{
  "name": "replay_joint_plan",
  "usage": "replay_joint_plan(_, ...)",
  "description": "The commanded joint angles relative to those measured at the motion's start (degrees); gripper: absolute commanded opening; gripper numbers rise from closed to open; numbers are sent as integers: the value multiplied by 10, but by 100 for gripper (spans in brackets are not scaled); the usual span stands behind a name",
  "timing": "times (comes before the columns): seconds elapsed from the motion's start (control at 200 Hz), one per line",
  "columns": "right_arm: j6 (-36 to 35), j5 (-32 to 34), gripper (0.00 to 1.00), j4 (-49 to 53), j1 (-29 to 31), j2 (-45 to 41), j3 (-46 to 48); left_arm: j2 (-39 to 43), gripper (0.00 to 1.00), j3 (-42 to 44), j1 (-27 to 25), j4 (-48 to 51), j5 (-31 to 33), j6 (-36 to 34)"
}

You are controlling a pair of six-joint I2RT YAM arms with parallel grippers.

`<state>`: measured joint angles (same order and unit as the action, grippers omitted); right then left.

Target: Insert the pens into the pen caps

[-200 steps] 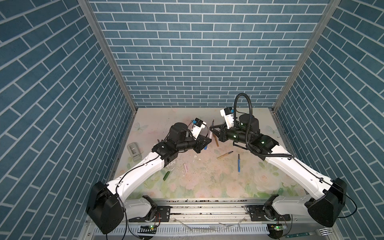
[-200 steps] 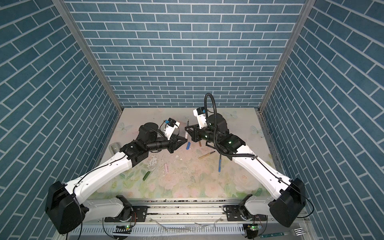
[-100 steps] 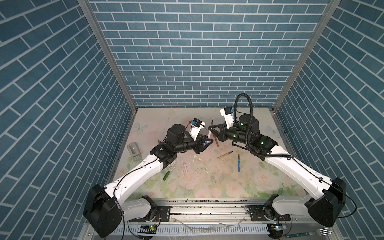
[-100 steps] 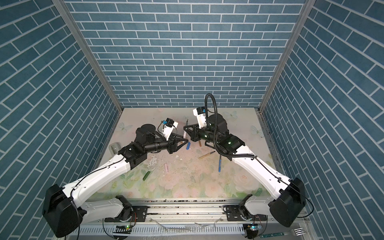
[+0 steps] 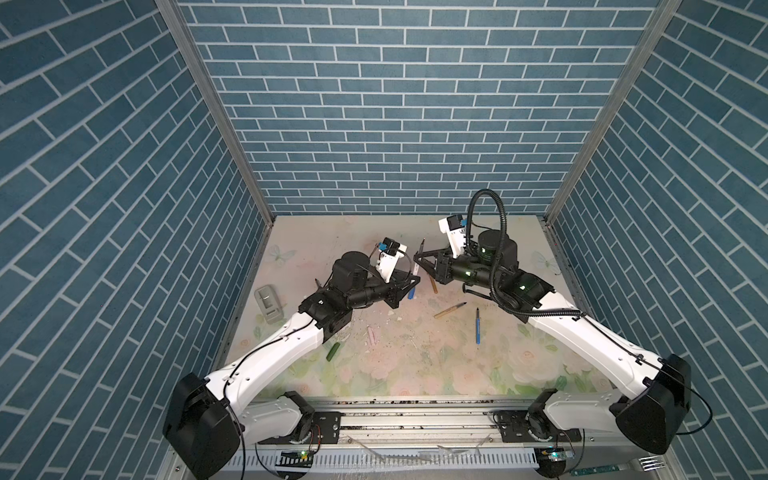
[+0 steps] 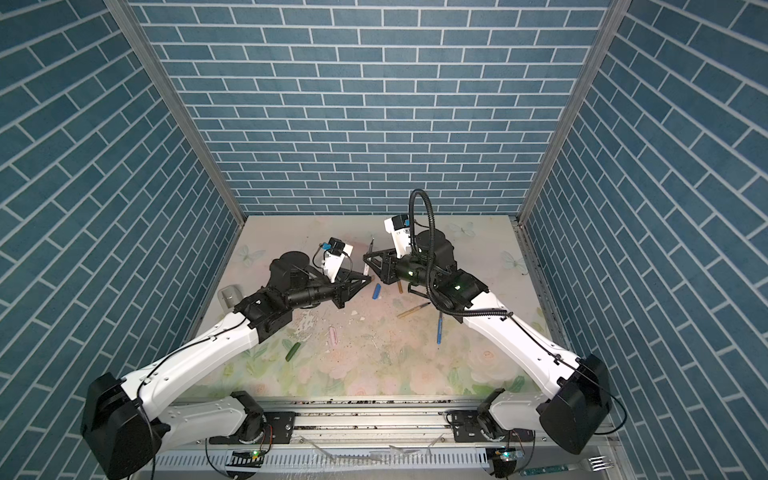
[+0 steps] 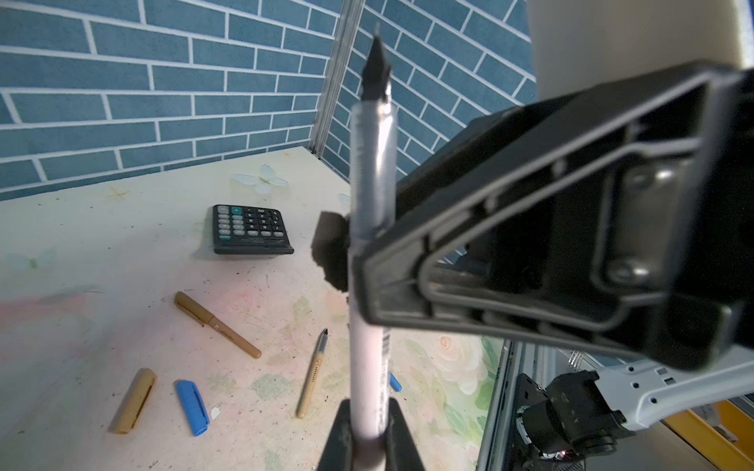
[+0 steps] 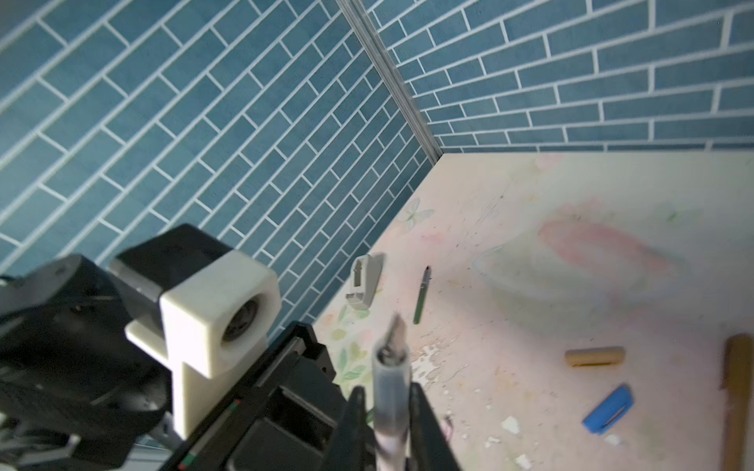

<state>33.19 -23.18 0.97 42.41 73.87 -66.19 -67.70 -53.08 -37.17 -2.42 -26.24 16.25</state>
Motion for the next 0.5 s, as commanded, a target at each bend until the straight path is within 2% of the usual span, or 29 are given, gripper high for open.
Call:
replay_joint_plan(0.0,16,1,37,-10,5,-30,17,23,0,5,0,3,66,-6)
replay_joint_plan(0.08,16,29,39,1,4,-48,28,35,0,5,0,23,127,-14)
replay_joint_plan(0.29,26,174,38,99,5,-54,62,85,0,12,0,69,321,-24)
replay_joint_plan(0.41,53,191,33,102,10,-9,95,98,0,11,1,92,396,-24)
replay_joint_plan(0.49,58,197,32,98,39,47,96,101,0,9,4,102,425,-19)
